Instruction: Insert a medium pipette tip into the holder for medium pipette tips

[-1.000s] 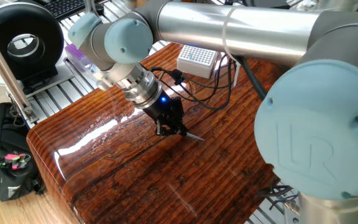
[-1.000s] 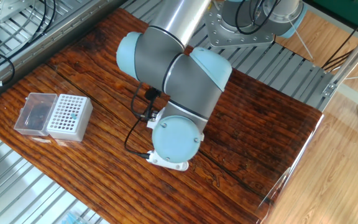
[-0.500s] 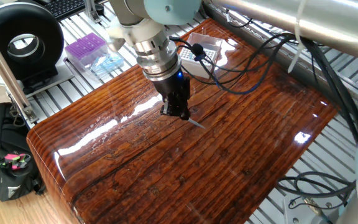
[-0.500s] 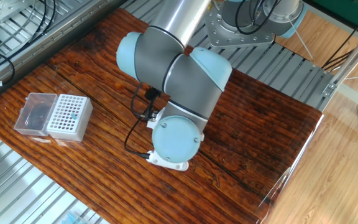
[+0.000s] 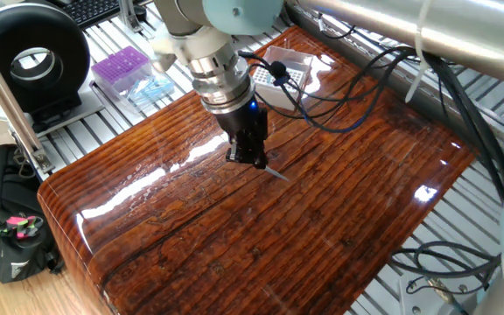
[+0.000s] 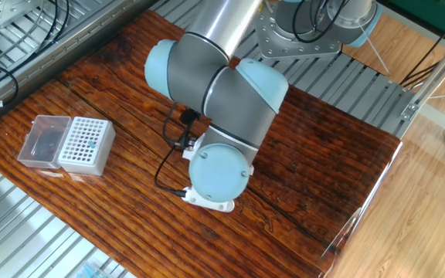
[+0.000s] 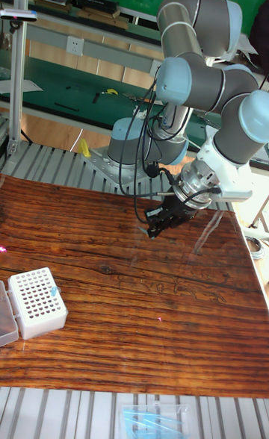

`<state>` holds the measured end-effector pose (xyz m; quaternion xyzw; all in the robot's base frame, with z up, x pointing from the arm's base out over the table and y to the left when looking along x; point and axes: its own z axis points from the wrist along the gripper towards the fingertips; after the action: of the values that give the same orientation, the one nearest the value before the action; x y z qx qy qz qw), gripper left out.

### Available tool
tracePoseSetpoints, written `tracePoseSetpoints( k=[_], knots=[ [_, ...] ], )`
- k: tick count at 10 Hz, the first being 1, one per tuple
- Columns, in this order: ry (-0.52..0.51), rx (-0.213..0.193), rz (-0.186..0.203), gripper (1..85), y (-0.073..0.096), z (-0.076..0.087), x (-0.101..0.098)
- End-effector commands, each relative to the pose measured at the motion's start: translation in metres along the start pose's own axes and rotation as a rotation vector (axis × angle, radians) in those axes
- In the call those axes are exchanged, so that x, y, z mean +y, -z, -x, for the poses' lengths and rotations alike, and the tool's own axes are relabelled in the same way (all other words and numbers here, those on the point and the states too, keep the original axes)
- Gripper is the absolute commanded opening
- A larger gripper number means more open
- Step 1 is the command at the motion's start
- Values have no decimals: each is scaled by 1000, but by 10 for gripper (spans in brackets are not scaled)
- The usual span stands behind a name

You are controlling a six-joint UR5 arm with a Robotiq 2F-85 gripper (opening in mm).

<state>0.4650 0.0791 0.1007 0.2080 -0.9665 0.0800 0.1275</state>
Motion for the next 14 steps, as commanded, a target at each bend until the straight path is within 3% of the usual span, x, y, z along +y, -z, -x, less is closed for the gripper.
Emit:
tracePoseSetpoints(
  k=[1, 4, 6, 7, 8, 10, 12, 13, 14],
  knots=[
    [5, -23, 25, 10, 16, 8, -7],
    [73, -63, 78, 10, 59, 13, -40],
    [122, -172, 47, 10, 72, 26, -80],
    [152, -223, -4, 10, 78, 33, -104],
    [168, -235, -12, 10, 83, 32, -113],
    [173, -260, 15, 10, 84, 37, -105],
    [145, -313, 144, 10, 91, 48, -73],
    [116, -368, 134, 10, 95, 62, -76],
    [80, -419, 98, 10, 99, 76, -86]
  ],
)
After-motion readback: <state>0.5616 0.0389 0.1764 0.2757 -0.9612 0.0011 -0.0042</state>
